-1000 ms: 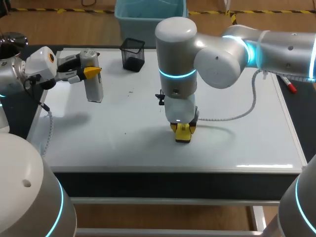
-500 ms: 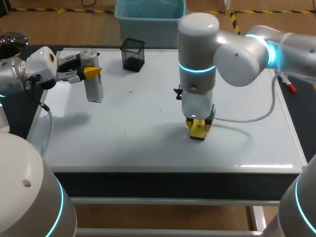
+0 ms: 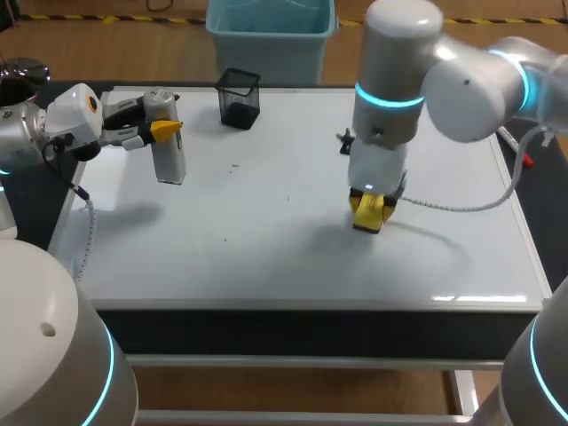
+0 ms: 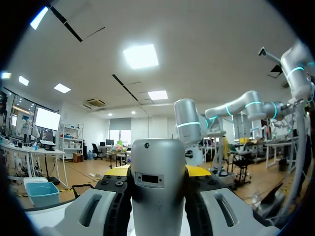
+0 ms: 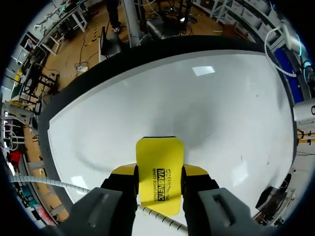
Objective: Pick up the inspection probe, press it on each red-marked spot on the whiteboard one by one, put down the probe, pick up the eraser, and wipe off all the red marks.
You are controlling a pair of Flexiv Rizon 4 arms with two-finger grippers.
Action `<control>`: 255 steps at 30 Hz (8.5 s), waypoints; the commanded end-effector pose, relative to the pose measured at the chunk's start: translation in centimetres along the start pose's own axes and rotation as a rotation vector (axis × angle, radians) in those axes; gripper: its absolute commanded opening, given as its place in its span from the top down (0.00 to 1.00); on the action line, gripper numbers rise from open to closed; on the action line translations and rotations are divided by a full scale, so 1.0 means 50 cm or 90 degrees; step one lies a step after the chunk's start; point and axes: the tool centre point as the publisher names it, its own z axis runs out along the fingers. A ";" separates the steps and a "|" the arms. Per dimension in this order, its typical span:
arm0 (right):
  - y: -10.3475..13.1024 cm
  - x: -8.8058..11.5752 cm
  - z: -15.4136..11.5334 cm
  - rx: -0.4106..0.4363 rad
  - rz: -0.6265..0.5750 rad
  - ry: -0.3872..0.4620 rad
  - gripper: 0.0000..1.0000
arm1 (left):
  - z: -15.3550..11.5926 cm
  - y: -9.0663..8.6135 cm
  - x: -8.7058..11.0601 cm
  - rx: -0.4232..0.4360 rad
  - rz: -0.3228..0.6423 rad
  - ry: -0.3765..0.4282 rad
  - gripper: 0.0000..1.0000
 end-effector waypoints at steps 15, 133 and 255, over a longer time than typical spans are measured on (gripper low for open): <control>-0.054 0.046 -0.103 0.032 -0.022 -0.021 1.00 | -0.001 -0.001 0.000 0.001 0.001 0.001 1.00; -0.531 -0.148 -0.363 -0.180 0.423 -0.330 0.00 | -0.001 -0.001 0.000 0.001 0.001 0.001 1.00; -0.532 -0.131 -0.414 -0.184 0.439 -0.365 0.00 | 0.293 0.109 -0.466 0.081 -0.056 0.398 1.00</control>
